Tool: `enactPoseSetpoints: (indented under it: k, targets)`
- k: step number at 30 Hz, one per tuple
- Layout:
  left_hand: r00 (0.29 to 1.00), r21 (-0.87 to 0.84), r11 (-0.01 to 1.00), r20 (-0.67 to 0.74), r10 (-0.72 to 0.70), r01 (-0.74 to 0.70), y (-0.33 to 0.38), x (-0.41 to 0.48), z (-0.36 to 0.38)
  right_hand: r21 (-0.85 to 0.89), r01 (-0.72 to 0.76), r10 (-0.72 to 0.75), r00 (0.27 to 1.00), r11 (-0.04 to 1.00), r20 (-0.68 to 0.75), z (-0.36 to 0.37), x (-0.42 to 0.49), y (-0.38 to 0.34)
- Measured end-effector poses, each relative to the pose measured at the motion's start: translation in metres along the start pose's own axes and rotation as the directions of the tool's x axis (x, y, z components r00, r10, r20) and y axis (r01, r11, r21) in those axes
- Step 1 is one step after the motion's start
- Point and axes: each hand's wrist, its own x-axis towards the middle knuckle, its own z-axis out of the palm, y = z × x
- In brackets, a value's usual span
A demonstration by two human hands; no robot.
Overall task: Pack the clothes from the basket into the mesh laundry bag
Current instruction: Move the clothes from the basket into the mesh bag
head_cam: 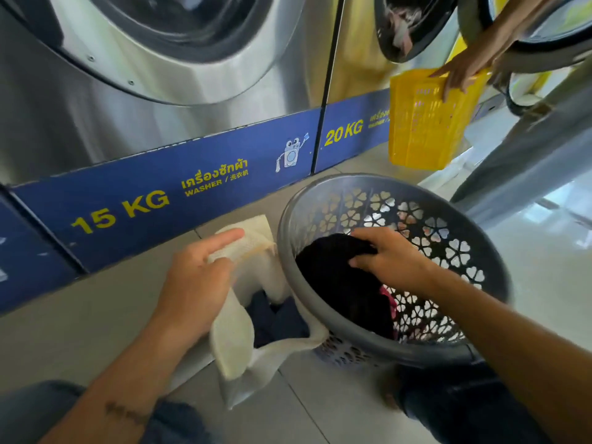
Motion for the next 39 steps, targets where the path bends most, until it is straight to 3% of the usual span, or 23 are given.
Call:
enactPoseSetpoints:
  k: [4,9,11,13,15,17,19,20,21,24,28,31,34,36,39]
  targets:
    - [0.998,-0.030,0.999,-0.040,0.039,-0.040,0.023,-0.016,-0.009,-0.023,0.186,-0.187,0.978,0.982,-0.093,0.006,-0.028,-0.052]
    - [0.993,-0.063,0.995,-0.098,0.069,-0.076,0.045,-0.018,-0.007,-0.182,0.486,-0.516,0.833,0.855,-0.202,0.025,-0.052,-0.099]
    - [0.990,-0.057,0.995,-0.118,0.076,-0.083,0.044,-0.017,-0.011,-0.238,0.504,-0.536,0.839,0.830,-0.095,0.039,-0.057,-0.104]
    - [0.991,-0.048,0.997,-0.123,0.060,-0.066,0.039,-0.014,-0.017,-0.253,0.489,-0.471,0.872,0.835,0.131,0.051,-0.062,-0.098]
    - [0.993,-0.044,0.998,-0.113,0.041,-0.047,0.033,-0.010,-0.021,-0.099,0.413,-0.369,0.881,0.905,0.296,0.051,-0.066,-0.091]
    - [0.995,-0.034,0.999,-0.095,0.032,-0.035,0.030,-0.009,-0.020,0.077,0.311,-0.320,0.932,0.947,0.170,0.046,-0.062,-0.083]
    - [0.997,-0.005,1.000,-0.073,0.029,-0.030,0.028,-0.010,-0.015,-0.017,0.295,-0.295,0.955,0.955,-0.036,0.049,-0.047,-0.069]
    - [0.998,0.007,1.000,-0.060,0.027,-0.026,0.027,-0.011,-0.012,-0.119,0.251,-0.260,0.963,0.961,-0.065,0.053,-0.038,-0.060]
    - [0.999,0.014,1.000,-0.046,0.025,-0.025,0.027,-0.012,-0.010,-0.167,0.187,-0.199,0.979,0.968,-0.054,0.058,-0.030,-0.052]
    - [1.000,0.021,1.000,-0.012,0.023,-0.023,0.029,-0.014,-0.005,-0.017,-0.019,0.020,0.998,1.000,0.052,0.066,-0.010,-0.028]
    - [1.000,0.041,0.999,0.022,0.003,-0.004,0.030,-0.015,-0.005,0.115,-0.063,0.056,0.996,0.991,0.065,0.069,-0.002,-0.013]
    - [0.999,0.041,0.999,0.034,-0.014,0.012,0.027,-0.014,-0.006,0.048,-0.031,0.032,0.999,0.998,-0.013,0.067,-0.005,-0.019]
    - [0.999,0.050,0.999,0.033,-0.013,0.012,0.026,-0.014,-0.008,-0.012,0.068,-0.069,0.979,0.998,-0.193,0.056,-0.013,-0.043]
    - [1.000,0.035,0.999,0.023,0.003,-0.004,0.025,-0.013,-0.012,-0.035,0.198,-0.198,0.922,0.980,-0.333,0.049,-0.021,-0.065]
    - [0.999,-0.008,1.000,-0.021,0.026,-0.026,0.028,-0.010,-0.021,-0.100,0.427,-0.418,0.763,0.898,-0.494,0.047,-0.034,-0.100]
